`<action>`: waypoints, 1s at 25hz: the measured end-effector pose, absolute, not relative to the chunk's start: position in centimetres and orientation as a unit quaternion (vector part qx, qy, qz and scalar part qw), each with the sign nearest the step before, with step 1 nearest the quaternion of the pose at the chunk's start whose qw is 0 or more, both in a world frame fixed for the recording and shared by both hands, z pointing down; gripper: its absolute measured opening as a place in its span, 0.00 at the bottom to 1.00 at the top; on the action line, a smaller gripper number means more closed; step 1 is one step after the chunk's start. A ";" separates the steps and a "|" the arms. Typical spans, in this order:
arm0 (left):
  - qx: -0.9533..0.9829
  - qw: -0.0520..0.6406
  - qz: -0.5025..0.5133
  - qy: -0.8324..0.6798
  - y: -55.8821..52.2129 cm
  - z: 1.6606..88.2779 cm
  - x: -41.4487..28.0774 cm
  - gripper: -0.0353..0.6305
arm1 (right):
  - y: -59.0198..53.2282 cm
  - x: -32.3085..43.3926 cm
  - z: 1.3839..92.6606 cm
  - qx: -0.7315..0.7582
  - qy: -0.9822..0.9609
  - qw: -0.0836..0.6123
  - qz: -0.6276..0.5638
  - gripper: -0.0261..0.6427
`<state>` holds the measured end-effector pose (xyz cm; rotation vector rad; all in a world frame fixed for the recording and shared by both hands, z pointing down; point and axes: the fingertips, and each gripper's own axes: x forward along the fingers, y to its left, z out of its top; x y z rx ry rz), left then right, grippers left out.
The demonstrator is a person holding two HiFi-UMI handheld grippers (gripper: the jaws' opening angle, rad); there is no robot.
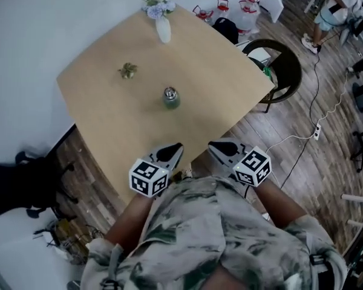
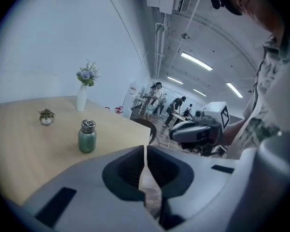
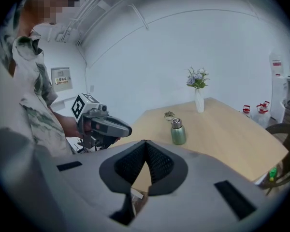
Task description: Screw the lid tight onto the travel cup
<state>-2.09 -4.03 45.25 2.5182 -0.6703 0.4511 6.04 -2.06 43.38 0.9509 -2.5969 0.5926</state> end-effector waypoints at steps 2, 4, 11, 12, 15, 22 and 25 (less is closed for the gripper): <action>0.923 0.246 0.170 -0.243 -2.9 44.9 -1.8 0.10 | -1.4 6.2 43.4 0.329 -0.910 0.151 0.205 0.07; 0.922 0.241 0.180 -0.241 -2.0 44.8 -1.8 0.09 | -0.8 6.3 43.5 0.328 -0.911 0.147 0.205 0.07; 0.917 0.243 0.199 -0.246 0.7 44.7 -1.4 0.09 | 1.0 6.6 43.7 0.320 -0.914 0.146 0.203 0.07; 0.917 0.243 0.200 -0.248 0.9 44.7 -1.3 0.09 | 1.2 6.6 43.7 0.319 -0.914 0.147 0.202 0.07; 0.916 0.239 0.204 -0.248 1.5 44.9 -0.9 0.09 | 1.9 6.7 43.9 0.315 -0.916 0.149 0.200 0.07; 0.915 0.235 0.208 -0.252 2.3 45.1 -1.0 0.09 | 2.5 6.7 43.9 0.315 -0.916 0.149 0.196 0.07; 0.914 0.237 0.209 -0.253 2.9 45.2 -1.3 0.09 | 3.0 6.5 43.9 0.315 -0.917 0.150 0.194 0.07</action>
